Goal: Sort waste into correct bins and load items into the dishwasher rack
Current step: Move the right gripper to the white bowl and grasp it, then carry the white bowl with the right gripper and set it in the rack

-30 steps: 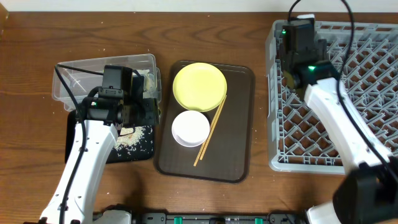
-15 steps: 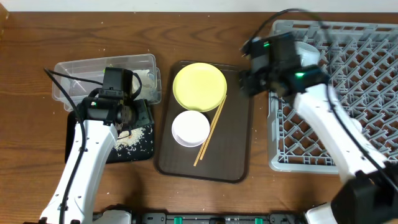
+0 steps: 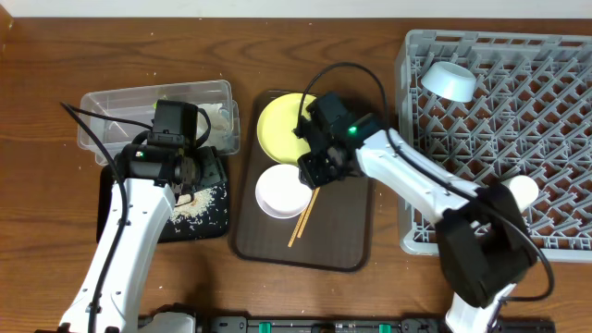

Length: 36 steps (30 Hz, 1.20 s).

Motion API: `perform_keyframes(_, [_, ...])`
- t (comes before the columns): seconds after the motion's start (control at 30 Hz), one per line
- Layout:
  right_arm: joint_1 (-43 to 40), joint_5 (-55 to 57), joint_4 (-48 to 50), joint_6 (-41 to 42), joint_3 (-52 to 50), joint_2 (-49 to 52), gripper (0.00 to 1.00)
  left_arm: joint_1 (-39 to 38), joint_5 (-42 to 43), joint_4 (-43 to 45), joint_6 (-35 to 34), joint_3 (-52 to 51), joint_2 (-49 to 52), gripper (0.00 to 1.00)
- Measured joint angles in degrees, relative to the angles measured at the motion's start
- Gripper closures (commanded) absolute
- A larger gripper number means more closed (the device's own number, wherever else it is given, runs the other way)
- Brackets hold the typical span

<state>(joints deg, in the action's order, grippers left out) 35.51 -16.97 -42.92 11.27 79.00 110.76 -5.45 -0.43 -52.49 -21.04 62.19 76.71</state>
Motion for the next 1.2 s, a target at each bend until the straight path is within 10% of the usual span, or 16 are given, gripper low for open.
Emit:
perform_keyframes(0.4, [0.4, 1.6, -1.5, 2.6, 0.0, 1.2, 0.78, 0.0, 0.0, 0.0, 0.0, 0.0, 0.0, 0.28])
perform_keyframes(0.6, [1.0, 1.8, -0.7, 3.1, 0.0, 3.2, 0.99, 0.0, 0.0, 0.0, 0.0, 0.0, 0.0, 0.28])
perform_keyframes(1.2, [-9.5, 8.6, -0.4, 1.3, 3.2, -7.0, 0.99, 0.0, 0.0, 0.0, 0.0, 0.0, 0.0, 0.28])
